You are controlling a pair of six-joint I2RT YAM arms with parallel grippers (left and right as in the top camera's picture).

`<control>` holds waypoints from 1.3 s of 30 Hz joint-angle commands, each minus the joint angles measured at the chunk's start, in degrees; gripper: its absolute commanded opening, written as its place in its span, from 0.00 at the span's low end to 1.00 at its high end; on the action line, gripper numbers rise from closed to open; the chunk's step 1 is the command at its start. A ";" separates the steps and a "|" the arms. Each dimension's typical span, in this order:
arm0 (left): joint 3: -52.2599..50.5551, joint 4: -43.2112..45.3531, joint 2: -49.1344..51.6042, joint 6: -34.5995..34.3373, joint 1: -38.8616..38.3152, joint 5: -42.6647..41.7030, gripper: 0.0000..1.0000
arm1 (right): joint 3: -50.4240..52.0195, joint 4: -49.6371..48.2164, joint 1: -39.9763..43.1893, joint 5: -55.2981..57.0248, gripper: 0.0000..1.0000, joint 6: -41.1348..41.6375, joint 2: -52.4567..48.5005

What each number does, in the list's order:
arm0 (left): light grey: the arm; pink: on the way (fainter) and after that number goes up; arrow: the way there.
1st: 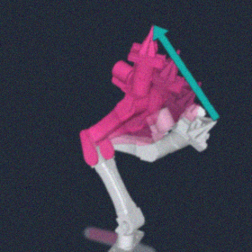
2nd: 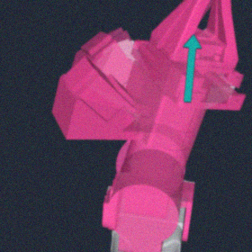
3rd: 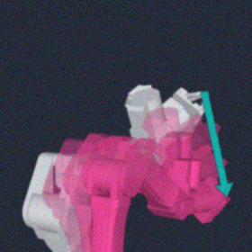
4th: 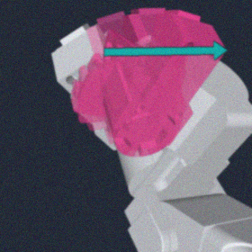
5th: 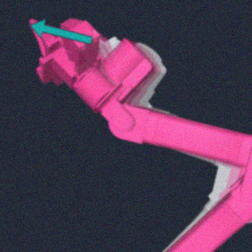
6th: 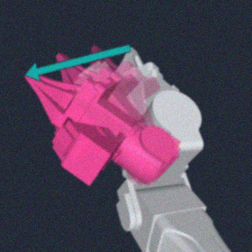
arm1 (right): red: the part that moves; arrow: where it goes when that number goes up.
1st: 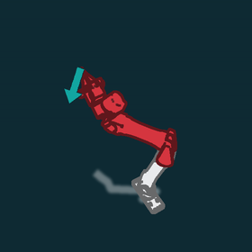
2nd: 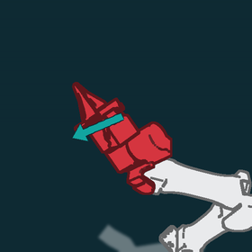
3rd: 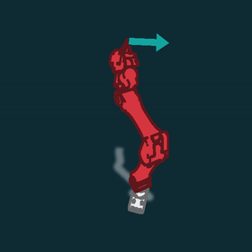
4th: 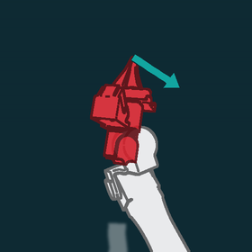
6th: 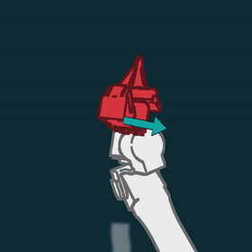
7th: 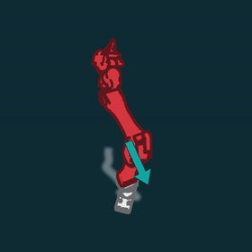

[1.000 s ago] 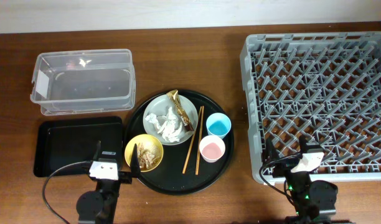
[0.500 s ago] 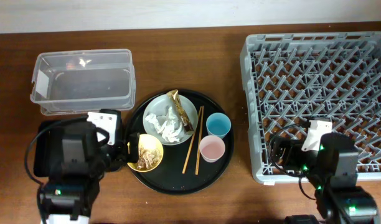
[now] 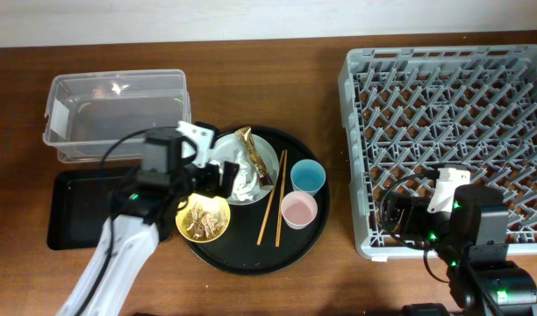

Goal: Sort waste into correct bins and load items into the dishwasher rack
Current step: 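Grasp the white tissue on the plate with the left gripper, lift to bin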

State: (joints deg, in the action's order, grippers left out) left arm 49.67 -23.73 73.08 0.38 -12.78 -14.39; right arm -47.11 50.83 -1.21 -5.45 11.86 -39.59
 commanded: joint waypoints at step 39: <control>6.75 28.28 13.03 -0.61 9.31 5.53 0.49 | -1.11 1.27 -0.28 -0.04 0.98 0.02 0.02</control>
State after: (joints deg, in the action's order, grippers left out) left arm 55.75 6.63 88.79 0.21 0.60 -2.04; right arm -47.16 52.27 -1.21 -5.43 11.81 -39.59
